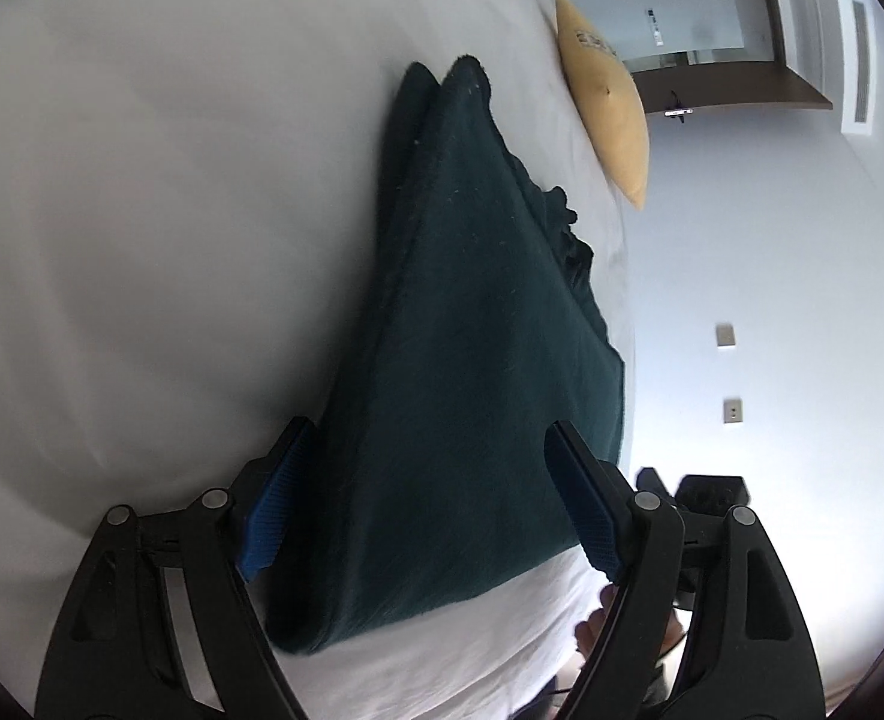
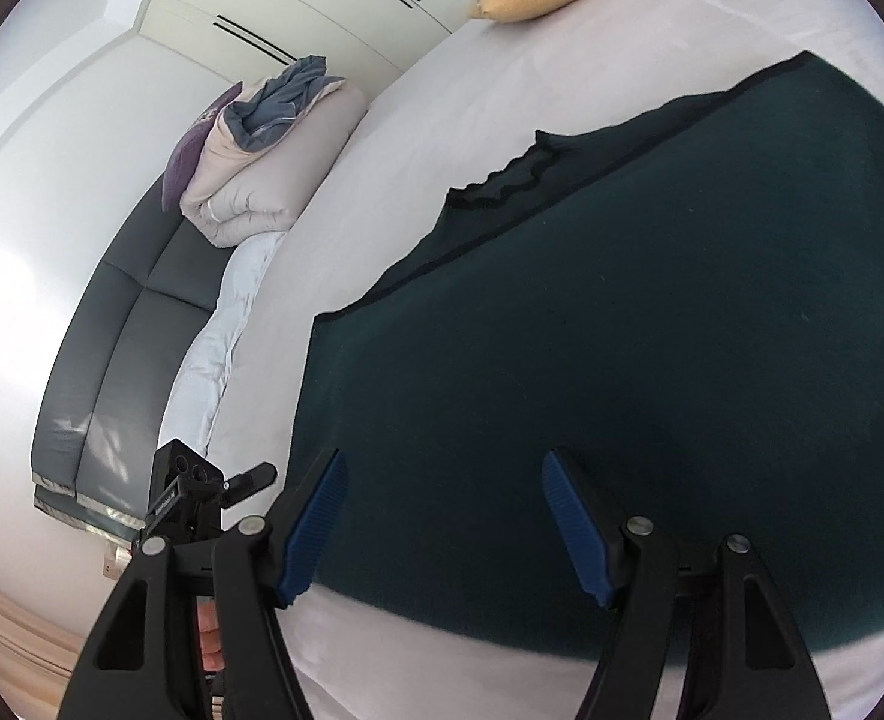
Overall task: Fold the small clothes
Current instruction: 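Grasp the folded sweater edge with both tools and fold it over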
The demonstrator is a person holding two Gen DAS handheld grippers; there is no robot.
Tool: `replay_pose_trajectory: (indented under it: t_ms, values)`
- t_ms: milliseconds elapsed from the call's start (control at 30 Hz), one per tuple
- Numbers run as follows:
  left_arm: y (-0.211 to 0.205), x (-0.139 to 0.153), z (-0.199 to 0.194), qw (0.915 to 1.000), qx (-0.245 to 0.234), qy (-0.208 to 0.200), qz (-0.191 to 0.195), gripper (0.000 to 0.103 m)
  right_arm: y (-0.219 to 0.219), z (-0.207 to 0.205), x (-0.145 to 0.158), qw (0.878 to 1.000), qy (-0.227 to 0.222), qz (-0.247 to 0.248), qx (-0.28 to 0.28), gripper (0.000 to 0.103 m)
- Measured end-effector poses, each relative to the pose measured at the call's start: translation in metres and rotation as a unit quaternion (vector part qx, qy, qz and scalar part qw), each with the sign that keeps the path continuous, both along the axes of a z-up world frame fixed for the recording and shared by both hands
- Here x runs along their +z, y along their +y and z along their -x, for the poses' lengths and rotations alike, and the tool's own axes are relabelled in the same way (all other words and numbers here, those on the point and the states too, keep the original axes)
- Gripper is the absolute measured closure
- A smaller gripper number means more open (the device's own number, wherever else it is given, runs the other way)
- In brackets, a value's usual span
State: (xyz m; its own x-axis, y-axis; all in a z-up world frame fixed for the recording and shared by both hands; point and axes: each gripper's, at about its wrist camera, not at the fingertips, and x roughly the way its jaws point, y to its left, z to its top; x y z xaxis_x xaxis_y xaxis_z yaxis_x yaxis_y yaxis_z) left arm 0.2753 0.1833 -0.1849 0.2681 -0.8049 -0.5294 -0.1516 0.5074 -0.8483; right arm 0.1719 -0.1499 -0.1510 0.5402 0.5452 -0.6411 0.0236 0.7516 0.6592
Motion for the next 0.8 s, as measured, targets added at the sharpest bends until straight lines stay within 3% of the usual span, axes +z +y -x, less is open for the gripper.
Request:
replay_pose_trajectory:
  t_ms: [67,100,167,333,500,667,800]
  values:
    - [0.004,-0.005,-0.002,0.9999,-0.001,0.008,0.015,0.049,-0.001,-0.006,-0.004,1.000,0.007,-0.001,-0.003,0.032]
    - [0.004,-0.011,-0.002,0.9996,0.000,0.019,0.019,0.073,-0.001,-0.009,-0.006,1.000,0.009,0.000,-0.003,0.032]
    - [0.004,-0.025,-0.004,0.9984,0.007,0.037,0.042,0.084,-0.003,-0.011,-0.006,1.000,0.008,-0.002,-0.002,0.032]
    - [0.002,-0.016,-0.002,0.9991,0.021,0.024,0.029,0.088,-0.016,-0.011,-0.003,1.000,0.007,0.008,-0.015,0.033]
    - [-0.025,0.035,-0.008,0.9992,0.006,-0.030,-0.028,0.089,-0.037,-0.011,-0.010,1.000,0.014,-0.017,-0.021,0.034]
    - [-0.088,0.099,-0.014,0.9909,-0.040,-0.093,-0.089,0.089,-0.063,-0.006,-0.012,0.996,0.007,-0.086,-0.030,0.034]
    - [-0.173,0.124,-0.024,0.9775,-0.096,-0.127,-0.138,0.089,-0.100,-0.004,-0.011,0.988,-0.003,-0.142,-0.053,0.030]
